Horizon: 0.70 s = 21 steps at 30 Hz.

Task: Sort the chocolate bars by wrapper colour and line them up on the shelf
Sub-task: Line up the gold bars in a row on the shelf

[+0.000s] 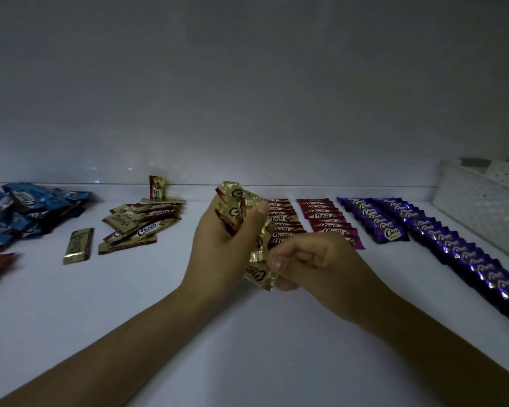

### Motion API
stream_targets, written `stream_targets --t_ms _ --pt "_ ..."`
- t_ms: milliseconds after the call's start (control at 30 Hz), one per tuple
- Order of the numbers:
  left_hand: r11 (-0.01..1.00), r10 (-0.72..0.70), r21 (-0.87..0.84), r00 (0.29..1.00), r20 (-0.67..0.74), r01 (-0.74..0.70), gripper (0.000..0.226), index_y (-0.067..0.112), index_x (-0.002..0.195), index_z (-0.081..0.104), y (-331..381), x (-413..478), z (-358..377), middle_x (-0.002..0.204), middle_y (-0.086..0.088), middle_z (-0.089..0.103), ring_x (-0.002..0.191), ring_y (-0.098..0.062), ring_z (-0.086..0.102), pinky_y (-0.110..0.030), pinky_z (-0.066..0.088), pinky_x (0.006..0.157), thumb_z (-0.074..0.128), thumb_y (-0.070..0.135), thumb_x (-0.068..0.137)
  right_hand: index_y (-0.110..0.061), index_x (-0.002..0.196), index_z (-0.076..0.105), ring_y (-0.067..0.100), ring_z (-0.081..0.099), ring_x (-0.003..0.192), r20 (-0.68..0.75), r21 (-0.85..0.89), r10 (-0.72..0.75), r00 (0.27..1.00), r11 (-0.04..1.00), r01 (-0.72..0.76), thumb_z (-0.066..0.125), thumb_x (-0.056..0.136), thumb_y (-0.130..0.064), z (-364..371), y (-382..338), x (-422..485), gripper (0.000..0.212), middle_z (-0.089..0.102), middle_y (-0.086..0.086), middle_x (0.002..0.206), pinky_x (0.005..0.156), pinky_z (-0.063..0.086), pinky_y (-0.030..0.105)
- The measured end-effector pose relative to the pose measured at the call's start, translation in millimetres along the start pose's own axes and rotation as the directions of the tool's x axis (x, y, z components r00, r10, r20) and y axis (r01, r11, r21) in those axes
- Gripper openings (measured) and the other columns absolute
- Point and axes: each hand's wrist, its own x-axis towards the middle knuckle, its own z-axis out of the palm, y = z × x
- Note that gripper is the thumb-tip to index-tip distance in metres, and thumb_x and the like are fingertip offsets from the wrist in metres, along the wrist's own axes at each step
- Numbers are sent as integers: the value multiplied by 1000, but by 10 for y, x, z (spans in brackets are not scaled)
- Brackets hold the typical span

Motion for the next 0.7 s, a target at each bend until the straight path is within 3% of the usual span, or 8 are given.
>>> stream_targets --t_ms 67,133,233,367,600,700 --pt "999 -53 7 998 47 52 27 5 92 57 -24 -1 9 80 -15 67 70 -20 65 -33 55 64 60 32 90 -21 76 71 29 68 69 -55 -15 -6 998 1000 5 66 84 -5 -10 10 5 19 71 11 75 65 57 42" --pt "995 -100 16 993 70 99 22 12 87 59 -48 -1 2 75 -9 67 69 -20 66 -38 55 65 59 34 91 -21 75 69 20 67 62 -89 -43 -27 996 999 23 68 83 -4 -4 6 10 18 70 5 70 60 58 34" --pt "990 -138 19 987 88 137 22 27 73 58 -62 1 7 67 6 66 65 -11 65 -28 49 60 56 36 93 -21 73 67 10 62 55 -127 -59 -49 991 997 42 65 84 -2 7 -4 16 22 67 -3 63 52 51 20" --pt "993 -119 9 986 121 119 23 20 78 57 -22 45 -5 67 4 67 60 -11 64 -22 48 54 58 41 88 -14 73 64 3 57 47 -191 5 -3 982 1000 4 58 89 -4 -28 -65 35 19 64 -6 57 44 39 9" --pt "996 -90 13 994 64 89 18 25 74 56 -66 45 -84 60 16 63 58 -2 64 -17 48 49 57 29 91 -12 78 61 9 45 31 -226 66 106 968 993 -94 53 93 -13 -124 -81 -3 17 56 2 43 34 37 16" --pt "996 -93 21 996 -1 93 22 21 72 55 -50 93 -111 55 14 59 52 -4 59 -24 47 50 57 30 92 -12 85 62 14 54 35 -249 119 147 957 986 -120 54 93 -15 -173 -102 14 12 63 6 50 38 40 19"
